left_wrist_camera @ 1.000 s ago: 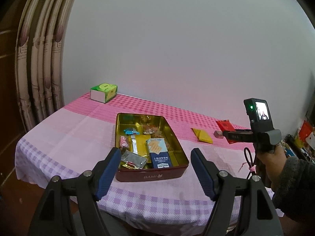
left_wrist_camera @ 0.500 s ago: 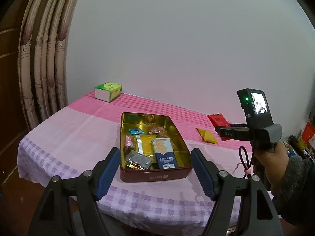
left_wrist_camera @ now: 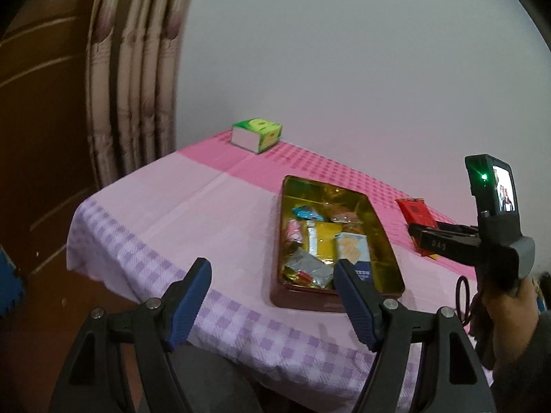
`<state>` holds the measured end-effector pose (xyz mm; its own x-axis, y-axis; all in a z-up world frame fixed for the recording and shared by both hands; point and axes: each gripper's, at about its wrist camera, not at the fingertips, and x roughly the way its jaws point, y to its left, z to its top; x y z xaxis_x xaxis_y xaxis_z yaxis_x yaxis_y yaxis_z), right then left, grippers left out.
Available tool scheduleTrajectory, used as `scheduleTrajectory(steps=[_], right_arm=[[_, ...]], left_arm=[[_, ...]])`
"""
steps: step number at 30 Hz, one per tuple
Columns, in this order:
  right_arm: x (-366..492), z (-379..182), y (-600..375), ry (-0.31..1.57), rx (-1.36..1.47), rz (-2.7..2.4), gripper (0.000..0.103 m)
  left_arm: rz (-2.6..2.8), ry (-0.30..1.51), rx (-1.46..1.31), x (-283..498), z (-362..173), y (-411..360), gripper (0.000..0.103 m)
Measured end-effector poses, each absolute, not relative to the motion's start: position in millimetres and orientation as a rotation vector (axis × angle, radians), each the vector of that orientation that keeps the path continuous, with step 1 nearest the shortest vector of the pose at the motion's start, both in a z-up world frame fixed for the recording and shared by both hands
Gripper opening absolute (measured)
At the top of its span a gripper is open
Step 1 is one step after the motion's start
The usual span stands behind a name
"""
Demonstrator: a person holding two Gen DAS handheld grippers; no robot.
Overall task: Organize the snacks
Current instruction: 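Carry the red pack over the gold tin and open the right tool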
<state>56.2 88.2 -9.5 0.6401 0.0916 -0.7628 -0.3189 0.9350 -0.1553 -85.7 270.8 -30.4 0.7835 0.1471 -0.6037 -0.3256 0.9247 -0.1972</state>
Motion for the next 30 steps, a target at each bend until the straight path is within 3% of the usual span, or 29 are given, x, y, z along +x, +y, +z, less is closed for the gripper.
scheduleTrajectory(steps=[12, 25, 28, 30], right_arm=[[51, -28, 172, 0.878, -0.345, 0.380, 0.041], [59, -59, 189, 0.942, -0.349, 0.402, 0.042], [61, -66, 188, 0.969, -0.316, 0.444, 0.050], [57, -63, 185, 0.945, -0.293, 0.465, 0.073]], left_arm=[[0.275, 0.659, -0.310, -79, -38, 276, 0.075], [0.269, 0.669, -0.311, -76, -39, 275, 0.075], [0.272, 0.673, -0.303, -75, -41, 275, 0.075], [0.274, 0.670, -0.299, -75, -40, 275, 0.075]])
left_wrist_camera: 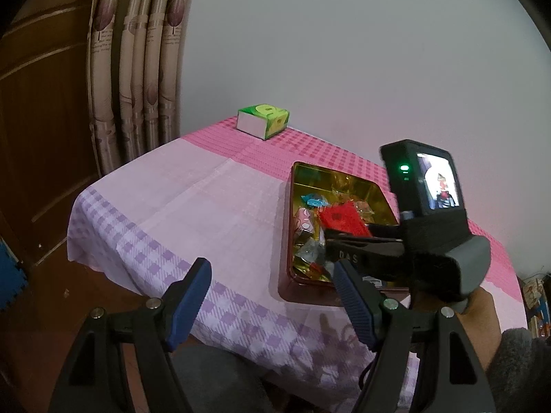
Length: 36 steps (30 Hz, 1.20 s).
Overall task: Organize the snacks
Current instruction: 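Carry the red pack over the gold tin and open the right tool, then move the left tool to the yellow pack and grasp it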
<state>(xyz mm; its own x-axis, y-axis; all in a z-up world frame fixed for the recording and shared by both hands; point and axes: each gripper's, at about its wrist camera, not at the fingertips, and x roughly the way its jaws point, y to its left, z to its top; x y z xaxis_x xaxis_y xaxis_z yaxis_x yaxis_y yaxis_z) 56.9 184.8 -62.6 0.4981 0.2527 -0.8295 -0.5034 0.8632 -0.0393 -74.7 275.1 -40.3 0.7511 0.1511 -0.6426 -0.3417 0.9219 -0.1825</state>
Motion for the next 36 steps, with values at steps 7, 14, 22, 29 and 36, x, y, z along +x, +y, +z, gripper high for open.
scheduleTrajectory(steps=[7, 14, 22, 29, 36], right_arm=[[25, -24, 105, 0.814, -0.141, 0.458, 0.089], [-32, -30, -77, 0.809, 0.034, 0.180, 0.093], [-69, -54, -216, 0.844, 0.370, -0.047, 0.097], [-65, -7, -218, 0.742, 0.336, 0.019, 0.100], [-73, 8, -229, 0.721, 0.371, 0.053, 0.101]], left_arm=[[0.221, 0.589, -0.269, -82, -27, 268, 0.075], [0.024, 0.644, -0.131, -60, -38, 215, 0.075], [-0.155, 0.778, -0.082, 43, -53, 100, 0.075], [-0.141, 0.874, -0.041, 161, -74, 10, 0.075], [-0.028, 0.984, 0.056, 227, -125, -32, 0.075]])
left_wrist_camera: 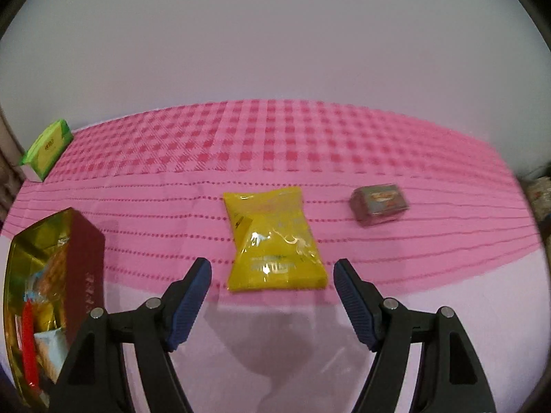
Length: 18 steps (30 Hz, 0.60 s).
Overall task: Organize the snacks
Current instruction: 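Move the left tool to the yellow pack and grasp it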
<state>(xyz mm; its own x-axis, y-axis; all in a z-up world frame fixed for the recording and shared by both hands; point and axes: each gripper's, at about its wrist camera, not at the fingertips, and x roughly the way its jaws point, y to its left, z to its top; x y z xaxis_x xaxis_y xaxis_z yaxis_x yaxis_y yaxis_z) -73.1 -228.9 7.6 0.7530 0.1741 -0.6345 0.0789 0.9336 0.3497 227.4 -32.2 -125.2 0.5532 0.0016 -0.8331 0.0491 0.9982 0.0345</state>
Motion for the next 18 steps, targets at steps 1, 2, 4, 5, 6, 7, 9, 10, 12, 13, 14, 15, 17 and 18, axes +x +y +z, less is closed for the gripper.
scheduleTrajectory(steps=[1, 2, 4, 5, 6, 7, 9, 10, 12, 13, 14, 15, 17, 18], right_arm=[[-72, 6, -232, 0.725, 0.383, 0.054, 0.101], [-72, 5, -234, 0.727, 0.395, 0.048, 0.101], [-72, 4, -236, 0.727, 0.412, 0.060, 0.101], [-74, 5, -236, 0.727, 0.413, 0.064, 0.101], [-73, 5, -235, 0.727, 0.411, 0.071, 0.101], [-75, 6, -235, 0.725, 0.409, 0.077, 0.101], [-74, 5, -234, 0.726, 0.409, 0.084, 0.101], [-73, 4, -234, 0.728, 0.411, 0.086, 0.101], [-71, 2, -235, 0.731, 0.415, 0.084, 0.101], [-70, 1, -235, 0.732, 0.419, 0.083, 0.101], [-71, 1, -235, 0.732, 0.421, 0.081, 0.101], [-70, 0, -235, 0.733, 0.422, 0.076, 0.101], [-69, -1, -234, 0.737, 0.420, 0.080, 0.101], [-68, -1, -233, 0.741, 0.415, 0.080, 0.101]], left_arm=[[-0.024, 0.994, 0.059, 233, -132, -35, 0.075], [-0.017, 1.006, 0.060, 241, -139, -38, 0.075], [0.015, 1.017, 0.055, 250, -146, -38, 0.075], [0.038, 1.027, 0.033, 258, -151, -36, 0.075], [0.046, 1.036, 0.015, 263, -154, -34, 0.075], [0.048, 1.040, -0.005, 267, -156, -32, 0.075], [0.065, 1.035, -0.035, 274, -156, -27, 0.076], [0.068, 1.036, -0.042, 277, -156, -26, 0.075], [0.060, 1.037, -0.042, 279, -156, -23, 0.073], [0.048, 1.027, -0.038, 276, -155, -23, 0.062], [0.036, 1.018, -0.031, 276, -155, -23, 0.060], [0.018, 1.015, -0.019, 275, -155, -23, 0.058], [-0.007, 1.015, -0.012, 274, -155, -23, 0.056], [-0.011, 1.019, -0.010, 272, -154, -22, 0.056]])
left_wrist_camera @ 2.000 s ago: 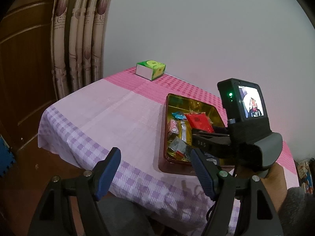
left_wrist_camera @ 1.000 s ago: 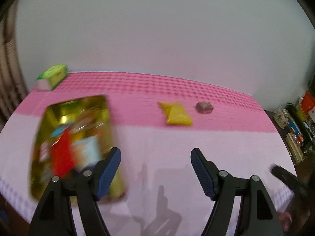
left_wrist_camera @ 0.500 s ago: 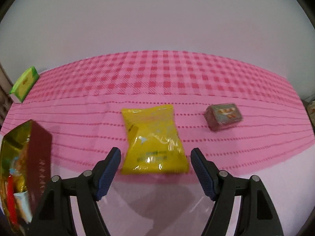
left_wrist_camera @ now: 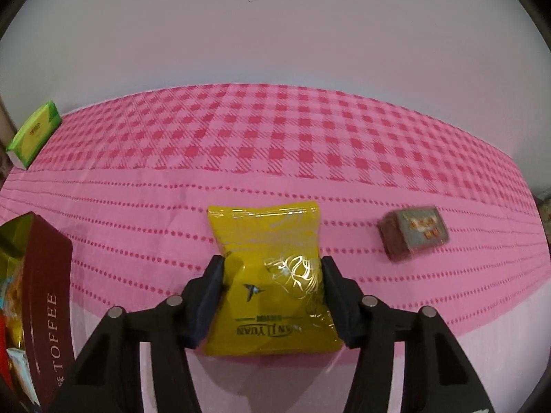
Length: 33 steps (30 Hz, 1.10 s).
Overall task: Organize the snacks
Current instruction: 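Move the left tool to the yellow pack and grasp it, then carry the yellow pack over the gold tin and release it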
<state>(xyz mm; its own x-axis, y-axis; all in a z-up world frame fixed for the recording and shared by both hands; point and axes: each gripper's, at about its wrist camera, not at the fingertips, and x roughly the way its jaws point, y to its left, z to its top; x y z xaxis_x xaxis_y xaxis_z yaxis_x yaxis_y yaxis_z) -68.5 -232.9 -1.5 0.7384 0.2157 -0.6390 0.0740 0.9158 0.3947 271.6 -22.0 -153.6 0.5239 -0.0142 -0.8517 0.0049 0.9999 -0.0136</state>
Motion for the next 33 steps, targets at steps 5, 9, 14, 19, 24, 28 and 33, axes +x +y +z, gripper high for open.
scheduleTrajectory(steps=[5, 9, 14, 19, 24, 28, 33], right_arm=[[-72, 2, -228, 0.736, 0.396, 0.081, 0.101], [-74, 5, -226, 0.729, 0.394, 0.083, 0.101], [-75, 6, -220, 0.733, 0.387, 0.103, 0.101], [-76, 10, -209, 0.731, 0.363, 0.116, 0.101], [-78, 14, -203, 0.724, 0.345, 0.127, 0.101], [-79, 13, -202, 0.728, 0.356, 0.133, 0.101], [-81, 17, -197, 0.723, 0.347, 0.147, 0.101]], left_arm=[[-0.046, 0.993, -0.011, 250, -134, -19, 0.056], [-0.071, 0.952, -0.016, 230, -102, -9, 0.056], [-0.084, 0.874, 0.005, 203, -51, 7, 0.056], [-0.062, 0.801, 0.028, 180, -8, 37, 0.056], [-0.023, 0.771, 0.023, 162, 15, 76, 0.056], [0.013, 0.757, 0.012, 144, 26, 107, 0.056], [0.059, 0.754, 0.012, 123, 34, 142, 0.056]])
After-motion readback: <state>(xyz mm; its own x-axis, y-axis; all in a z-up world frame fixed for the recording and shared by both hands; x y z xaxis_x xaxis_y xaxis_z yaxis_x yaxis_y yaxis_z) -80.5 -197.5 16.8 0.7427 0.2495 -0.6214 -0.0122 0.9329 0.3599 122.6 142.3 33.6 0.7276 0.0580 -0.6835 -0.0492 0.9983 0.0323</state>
